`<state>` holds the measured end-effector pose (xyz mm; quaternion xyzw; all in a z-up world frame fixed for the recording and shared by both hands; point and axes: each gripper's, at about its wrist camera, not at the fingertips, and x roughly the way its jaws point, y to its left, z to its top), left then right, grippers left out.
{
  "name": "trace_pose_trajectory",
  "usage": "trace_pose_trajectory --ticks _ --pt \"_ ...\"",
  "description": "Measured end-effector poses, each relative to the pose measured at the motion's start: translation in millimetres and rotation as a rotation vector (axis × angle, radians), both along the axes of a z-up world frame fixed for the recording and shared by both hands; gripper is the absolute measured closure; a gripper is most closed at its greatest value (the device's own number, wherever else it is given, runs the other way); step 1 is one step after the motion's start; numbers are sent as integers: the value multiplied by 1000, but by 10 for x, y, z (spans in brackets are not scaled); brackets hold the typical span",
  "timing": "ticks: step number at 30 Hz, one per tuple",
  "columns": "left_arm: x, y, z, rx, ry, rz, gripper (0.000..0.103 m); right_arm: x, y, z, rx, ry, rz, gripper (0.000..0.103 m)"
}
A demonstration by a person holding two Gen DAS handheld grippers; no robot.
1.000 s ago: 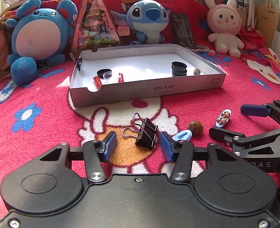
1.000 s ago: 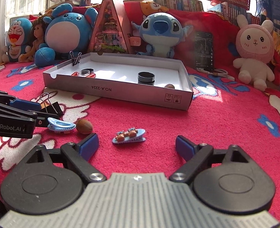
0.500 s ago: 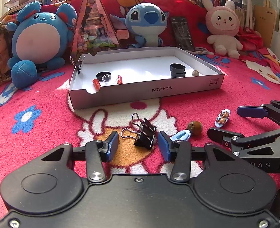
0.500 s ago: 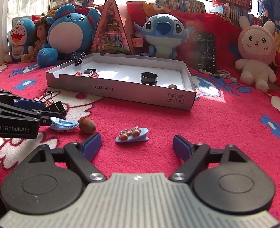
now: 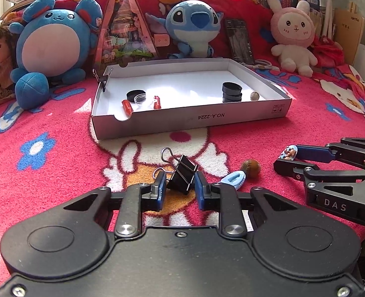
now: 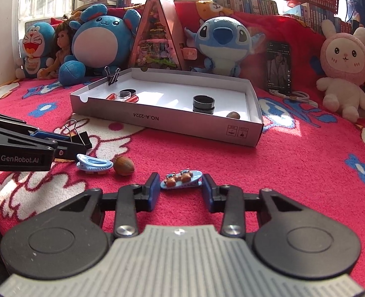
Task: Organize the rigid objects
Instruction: 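Grasp the black binder clip with the left tool while the right tool grasps the hair clip, then carry the binder clip and hair clip over the white tray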
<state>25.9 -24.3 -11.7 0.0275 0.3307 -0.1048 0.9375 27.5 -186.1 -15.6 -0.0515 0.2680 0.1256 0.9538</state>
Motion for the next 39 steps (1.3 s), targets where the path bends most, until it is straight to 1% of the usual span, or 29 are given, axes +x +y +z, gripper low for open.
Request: trace_pose_trajectory --ticks 10,12,21,39 --pt "-2 45 60 -12 2 11 80 -3 -19 59 16 -3 -17 61" --pt "-4 57 77 -16 -1 16 82 4 -19 74 20 -6 -23 61" --pt "-2 96 122 -20 -7 23 83 20 3 119 25 -18 -38 61" --pt "173 92 272 -30 -25 27 84 180 -5 210 51 -21 -92 61"
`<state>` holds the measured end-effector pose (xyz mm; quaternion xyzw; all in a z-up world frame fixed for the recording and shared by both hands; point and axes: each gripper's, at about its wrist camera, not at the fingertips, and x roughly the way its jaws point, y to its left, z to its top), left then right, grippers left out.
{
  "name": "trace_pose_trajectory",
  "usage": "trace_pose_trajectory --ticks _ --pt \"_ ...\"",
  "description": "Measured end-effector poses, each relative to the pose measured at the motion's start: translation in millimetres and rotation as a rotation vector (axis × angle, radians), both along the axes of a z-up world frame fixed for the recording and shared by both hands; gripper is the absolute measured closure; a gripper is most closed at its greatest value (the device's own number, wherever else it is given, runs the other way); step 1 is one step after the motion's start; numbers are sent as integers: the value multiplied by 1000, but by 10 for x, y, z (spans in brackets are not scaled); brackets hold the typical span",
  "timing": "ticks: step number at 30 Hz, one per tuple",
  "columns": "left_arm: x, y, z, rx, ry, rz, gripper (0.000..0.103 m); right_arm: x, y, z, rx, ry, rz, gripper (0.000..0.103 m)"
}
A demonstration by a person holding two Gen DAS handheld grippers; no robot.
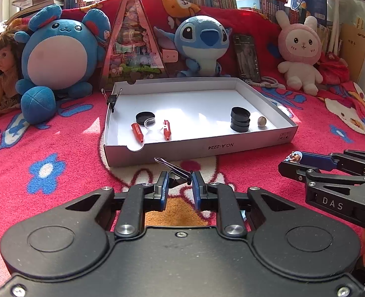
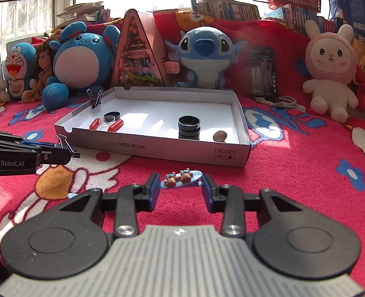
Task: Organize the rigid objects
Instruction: 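Carry the binder clip and hair clip over the white tray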
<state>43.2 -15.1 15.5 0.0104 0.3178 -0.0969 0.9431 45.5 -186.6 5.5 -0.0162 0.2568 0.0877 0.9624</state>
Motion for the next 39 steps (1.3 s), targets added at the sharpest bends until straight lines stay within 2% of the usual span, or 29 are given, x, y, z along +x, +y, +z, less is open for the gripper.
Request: trace_pose_trajectory --ticks 12,23,32,39 --pt "202 10 144 -18 -16 -6 84 227 9 105 36 18 -28 62" --pt "678 173 462 -64 -42 -10 84 532 -95 334 61 15 -53 62" --pt "1450 277 548 -115 69 19 84 1054 -261 581 121 71 -79 62" --pt "2079 280 430 -98 187 48 84 1548 -289 582 141 163 -119 62"
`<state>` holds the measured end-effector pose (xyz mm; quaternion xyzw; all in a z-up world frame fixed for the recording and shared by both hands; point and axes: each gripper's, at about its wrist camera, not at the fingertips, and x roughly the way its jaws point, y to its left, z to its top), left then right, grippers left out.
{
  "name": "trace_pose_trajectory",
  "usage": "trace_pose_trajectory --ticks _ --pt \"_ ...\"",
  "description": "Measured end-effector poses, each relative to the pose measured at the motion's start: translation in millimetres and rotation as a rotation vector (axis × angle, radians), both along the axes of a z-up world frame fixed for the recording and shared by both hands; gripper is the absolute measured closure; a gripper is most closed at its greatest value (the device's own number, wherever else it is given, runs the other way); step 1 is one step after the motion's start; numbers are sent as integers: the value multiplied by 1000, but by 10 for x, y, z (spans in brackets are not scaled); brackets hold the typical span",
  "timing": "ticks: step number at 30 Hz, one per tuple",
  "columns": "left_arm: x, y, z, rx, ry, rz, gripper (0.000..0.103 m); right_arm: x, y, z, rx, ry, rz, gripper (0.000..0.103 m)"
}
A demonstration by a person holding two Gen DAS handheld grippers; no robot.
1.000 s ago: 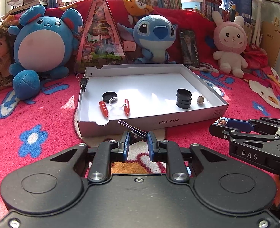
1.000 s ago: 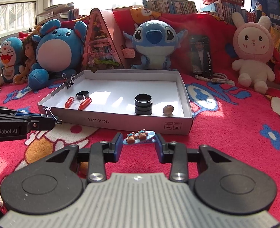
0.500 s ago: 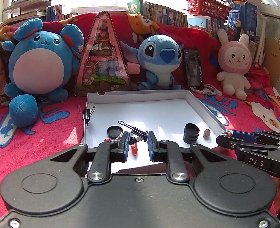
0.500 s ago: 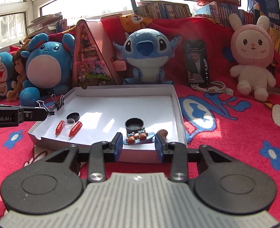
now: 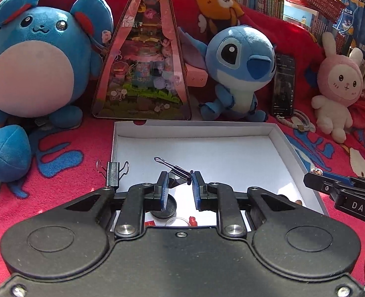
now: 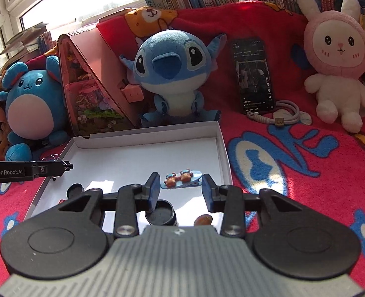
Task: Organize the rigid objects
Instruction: 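Carry the binder clip and hair clip over the white tray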
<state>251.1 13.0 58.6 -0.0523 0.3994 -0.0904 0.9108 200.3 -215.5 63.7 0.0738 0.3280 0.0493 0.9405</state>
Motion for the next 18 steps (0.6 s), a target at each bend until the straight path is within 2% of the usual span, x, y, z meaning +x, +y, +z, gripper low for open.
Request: trace_pose_trajectory --ticks 5,9,18 --pt "215 -61 -160 80 16 15 84 218 8 -72 4 28 -20 62" --pt "257 -109 -245 124 14 13 84 353 61 -142 -33 51 -22 62" --pt "289 -139 -350 147 30 12 84 573 141 -340 -40 124 -27 61"
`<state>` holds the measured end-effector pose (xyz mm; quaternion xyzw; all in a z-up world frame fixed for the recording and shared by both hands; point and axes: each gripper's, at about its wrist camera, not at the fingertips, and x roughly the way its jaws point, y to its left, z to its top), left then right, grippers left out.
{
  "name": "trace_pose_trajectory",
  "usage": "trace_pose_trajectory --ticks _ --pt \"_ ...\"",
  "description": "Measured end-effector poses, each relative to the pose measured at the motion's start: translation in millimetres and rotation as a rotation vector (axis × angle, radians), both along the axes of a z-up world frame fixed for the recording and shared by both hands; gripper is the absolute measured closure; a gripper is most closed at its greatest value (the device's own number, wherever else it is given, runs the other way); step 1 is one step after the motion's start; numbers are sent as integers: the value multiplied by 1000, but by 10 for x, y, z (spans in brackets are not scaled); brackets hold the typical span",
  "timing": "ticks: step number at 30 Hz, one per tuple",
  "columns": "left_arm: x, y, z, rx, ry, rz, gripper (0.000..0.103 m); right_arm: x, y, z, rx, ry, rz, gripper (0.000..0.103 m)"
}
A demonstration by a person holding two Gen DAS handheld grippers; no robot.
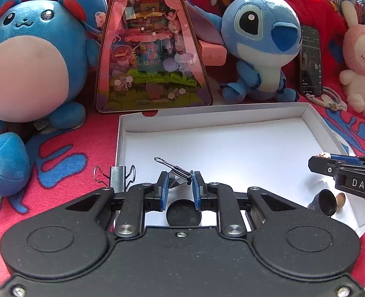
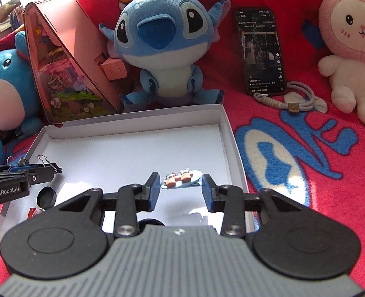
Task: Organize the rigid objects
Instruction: 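Carry the binder clip and hair clip over the white tray, then lower the binder clip and hair clip into the tray and open both tools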
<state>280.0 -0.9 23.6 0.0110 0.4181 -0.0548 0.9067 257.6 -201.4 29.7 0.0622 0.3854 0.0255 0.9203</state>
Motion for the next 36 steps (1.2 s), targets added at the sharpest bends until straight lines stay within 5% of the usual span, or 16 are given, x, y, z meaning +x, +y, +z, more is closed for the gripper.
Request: trace_pose_trajectory --ticks 25,28,36 --pt "-7 12 -156 8 15 1 83 58 6 -122 16 26 3 58" --pt "-62 15 -91 10 1 -5 69 22 -21 -89 34 5 4 45" --pt "-316 5 178 14 -68 -45 42 -137 -78 79 63 -58 8 32"
